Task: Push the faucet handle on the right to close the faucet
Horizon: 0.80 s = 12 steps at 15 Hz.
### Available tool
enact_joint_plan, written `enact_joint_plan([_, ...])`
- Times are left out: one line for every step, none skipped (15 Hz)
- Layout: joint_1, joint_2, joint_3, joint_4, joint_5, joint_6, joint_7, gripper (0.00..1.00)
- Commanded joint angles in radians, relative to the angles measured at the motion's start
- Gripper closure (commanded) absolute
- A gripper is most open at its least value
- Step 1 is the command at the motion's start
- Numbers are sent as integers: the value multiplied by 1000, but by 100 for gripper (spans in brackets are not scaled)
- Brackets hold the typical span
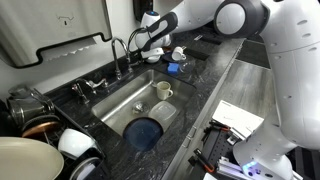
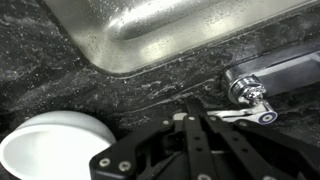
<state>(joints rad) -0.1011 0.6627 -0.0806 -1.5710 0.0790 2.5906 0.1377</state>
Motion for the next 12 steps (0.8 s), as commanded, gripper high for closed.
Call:
enact_joint_plan([-12, 64, 13, 70, 27, 93, 8, 100])
enact_joint_plan([-20, 62, 19, 68, 36, 89, -1, 100])
enact_joint_plan([-17, 50, 12, 64, 33, 54, 0, 100])
enact_joint_plan([-21, 35, 14, 56, 32, 23, -14, 100])
enact_joint_plan([-16, 25, 4, 54, 20, -15, -11, 100])
enact_joint_plan([-16, 9, -1, 51, 9, -67, -20, 100])
enact_joint_plan([-14, -9, -11, 45, -6, -101, -24, 100])
enact_joint_plan([-19, -24, -14, 45, -13, -137, -36, 100])
enact_joint_plan([-28, -52, -15, 37, -19, -183, -59, 100])
enact_joint_plan([-32, -75, -24, 34, -32, -236, -73, 100])
enact_joint_plan([-51, -107, -14, 28, -30, -311, -119, 100])
enact_joint_plan([-69, -132, -5, 25, -26, -378, -174, 100])
